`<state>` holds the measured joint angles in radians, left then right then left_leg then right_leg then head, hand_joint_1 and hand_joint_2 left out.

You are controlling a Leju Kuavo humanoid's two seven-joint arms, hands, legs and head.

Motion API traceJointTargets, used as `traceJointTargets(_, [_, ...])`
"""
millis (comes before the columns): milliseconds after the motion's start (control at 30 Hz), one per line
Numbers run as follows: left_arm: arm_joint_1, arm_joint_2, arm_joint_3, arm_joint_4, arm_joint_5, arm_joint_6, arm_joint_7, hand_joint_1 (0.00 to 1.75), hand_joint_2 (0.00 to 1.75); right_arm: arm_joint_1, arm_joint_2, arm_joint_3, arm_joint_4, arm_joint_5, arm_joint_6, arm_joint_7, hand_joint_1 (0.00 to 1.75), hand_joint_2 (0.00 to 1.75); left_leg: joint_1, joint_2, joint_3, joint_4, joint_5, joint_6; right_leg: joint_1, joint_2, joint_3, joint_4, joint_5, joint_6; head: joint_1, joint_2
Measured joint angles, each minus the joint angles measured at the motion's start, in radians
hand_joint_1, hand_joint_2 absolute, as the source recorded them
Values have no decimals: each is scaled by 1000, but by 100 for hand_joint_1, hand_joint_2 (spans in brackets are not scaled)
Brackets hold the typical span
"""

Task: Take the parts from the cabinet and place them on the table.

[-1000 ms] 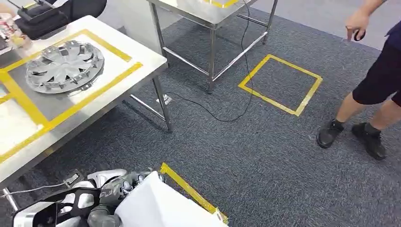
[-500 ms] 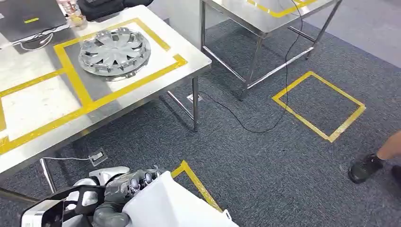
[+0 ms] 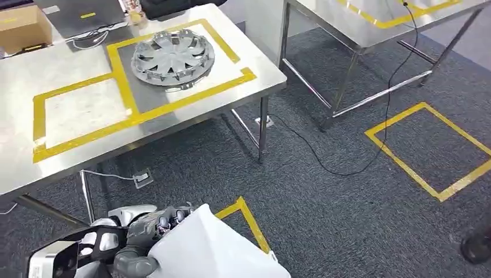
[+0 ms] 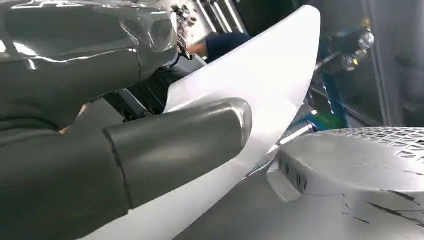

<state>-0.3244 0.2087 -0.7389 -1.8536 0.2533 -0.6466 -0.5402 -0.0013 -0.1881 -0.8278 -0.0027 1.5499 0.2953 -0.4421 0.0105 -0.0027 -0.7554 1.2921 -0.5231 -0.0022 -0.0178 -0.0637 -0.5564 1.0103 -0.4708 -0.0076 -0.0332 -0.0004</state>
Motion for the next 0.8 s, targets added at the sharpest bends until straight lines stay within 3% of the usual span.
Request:
traceJointTargets(33, [0,0,0,0,0,0,0,175,0,-1,1,0,0,0,0,0,0,0,-1,7,38,-75,42,5,2,-12,6,0,-4,1,0,0])
traceJointTargets(67, [-1,0,0,0,0,0,0,175,0,-1,2,0,0,0,0,0,0,0,-5,29,94,-180,88,15,4,-26,13,0,-9,2,0,0])
traceJointTargets(100, [-3,0,1,0,0,0,0,175,0,-1,4,0,0,0,0,0,0,0,-17,89,136,-257,102,30,6,-36,21,-1,-14,4,1,0])
traceJointTargets(133, [-5,0,2,0,0,0,0,175,0,0,5,0,0,0,0,0,0,0,-27,102,140,-265,88,32,17,-46,21,0,-19,12,2,0])
traceJointTargets(233, [-3,1,2,0,1,0,-1,175,0,-6,5,0,0,0,0,0,0,0,-30,56,133,-267,90,41,12,-86,31,-8,-25,24,1,0])
traceJointTargets(267, [-3,1,3,0,1,0,-1,175,0,-10,5,0,0,0,0,0,0,0,-23,37,158,-287,99,49,17,-95,38,-11,-30,30,1,0])
traceJointTargets(300, [-2,1,3,0,1,0,-1,175,0,-12,5,0,0,0,0,0,0,0,-17,27,164,-299,106,51,10,-37,34,5,-36,33,4,0])
traceJointTargets(333, [-8,-1,2,1,1,0,-1,175,0,-10,6,0,0,-1,0,0,0,0,-13,17,167,-304,111,58,6,21,10,54,-59,29,3,0])
traceJointTargets(367, [-8,-3,2,1,1,0,-2,175,0,-7,5,0,0,-2,0,0,0,0,-10,2,166,-304,112,59,5,48,-29,130,-89,25,8,0])
traceJointTargets(433, [-4,-3,0,4,3,-2,-2,175,0,-1,2,0,0,0,0,1,0,0,-10,-35,165,-303,111,58,1,60,-125,296,-137,30,9,0])
traceJointTargets(467, [-3,-4,0,6,8,-3,-2,175,0,0,2,0,0,0,0,1,0,0,-9,-49,166,-303,111,58,-2,60,-144,316,-131,37,10,0])
traceJointTargets(500, [-2,-5,0,8,9,-3,-2,175,0,1,2,0,0,0,0,1,0,0,-7,-67,168,-303,110,57,-8,60,-141,285,-104,51,8,0])
traceJointTargets(533, [-2,-5,0,10,8,-3,-2,175,0,0,2,0,0,-2,3,1,0,0,-5,-84,170,-301,108,53,-14,63,-113,206,-60,68,10,0])
traceJointTargets(567, [-1,-5,1,11,7,-1,0,175,0,1,2,0,0,-5,4,0,0,0,-2,-100,171,-297,105,47,-21,76,-76,112,-16,82,9,0])
traceJointTargets(600, [-1,-5,2,12,6,2,0,175,0,2,2,0,0,-7,4,1,0,0,-1,-112,168,-290,101,41,-30,111,-42,32,14,91,10,0])
traceJointTargets(633, [0,-5,4,13,2,10,0,175,0,5,3,0,0,-10,5,1,0,0,-6,-127,160,-277,94,30,-25,138,-31,4,19,78,13,0])
traceJointTargets(667, [2,-5,5,13,-2,15,2,175,0,5,2,-1,0,-14,5,1,0,0,-7,-135,158,-276,91,24,-27,121,-28,3,22,59,10,0])
traceJointTargets(733, [11,-3,11,14,0,17,3,175,0,0,2,-1,0,-19,5,2,0,0,2,-149,155,-283,93,15,-16,107,-25,4,20,41,11,0])
traceJointTargets(767, [15,-2,13,14,4,17,7,175,0,-1,3,-1,0,-23,5,5,0,0,4,-156,154,-281,92,9,-21,96,-23,2,23,33,11,0])
traceJointTargets(800, [18,-2,15,14,8,16,14,175,0,-1,3,-1,0,-28,5,11,0,0,3,-116,153,-266,84,5,-23,83,-20,0,23,26,10,0])
